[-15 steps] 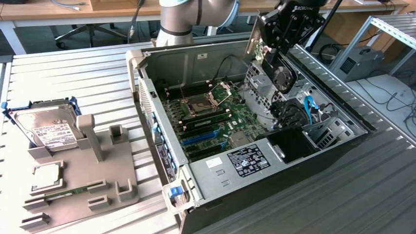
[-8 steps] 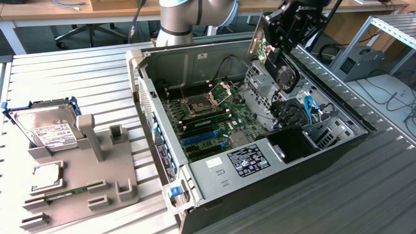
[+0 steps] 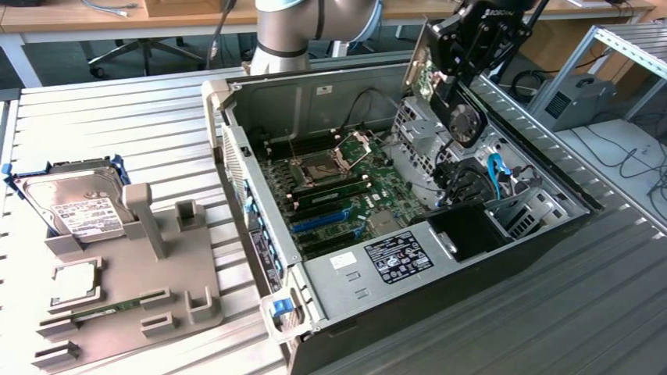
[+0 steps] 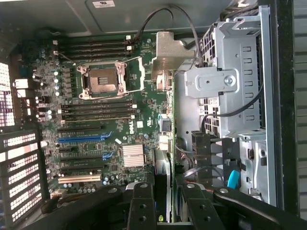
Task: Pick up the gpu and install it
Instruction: 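Pick up the gpu and move the gpu toward the slot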
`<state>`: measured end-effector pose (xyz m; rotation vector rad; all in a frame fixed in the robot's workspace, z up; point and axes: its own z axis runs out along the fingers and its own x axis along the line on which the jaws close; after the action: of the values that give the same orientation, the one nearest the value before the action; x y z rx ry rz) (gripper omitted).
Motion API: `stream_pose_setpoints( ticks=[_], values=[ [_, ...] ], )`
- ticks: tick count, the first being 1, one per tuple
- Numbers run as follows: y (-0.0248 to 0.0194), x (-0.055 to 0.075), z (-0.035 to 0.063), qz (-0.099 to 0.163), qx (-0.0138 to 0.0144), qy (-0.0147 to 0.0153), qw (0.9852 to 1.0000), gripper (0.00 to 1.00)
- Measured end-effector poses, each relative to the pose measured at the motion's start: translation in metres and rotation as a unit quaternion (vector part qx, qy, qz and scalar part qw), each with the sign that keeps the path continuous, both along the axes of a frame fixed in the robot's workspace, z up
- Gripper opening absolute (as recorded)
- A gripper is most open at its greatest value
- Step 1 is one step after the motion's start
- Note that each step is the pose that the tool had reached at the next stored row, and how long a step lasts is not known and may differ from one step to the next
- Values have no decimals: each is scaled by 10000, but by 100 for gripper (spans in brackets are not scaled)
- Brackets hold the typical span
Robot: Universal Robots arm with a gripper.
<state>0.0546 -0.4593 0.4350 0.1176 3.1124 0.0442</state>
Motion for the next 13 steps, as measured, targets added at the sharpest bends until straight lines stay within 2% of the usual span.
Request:
stream_pose_setpoints(
  ticks=[3,7,13],
  values=[
    [-1,-5,0,-1,0,0,10000,26],
    [0,-109,-14,0,0,0,10000,26],
    [4,-217,-99,0,0,0,10000,26]
  ],
)
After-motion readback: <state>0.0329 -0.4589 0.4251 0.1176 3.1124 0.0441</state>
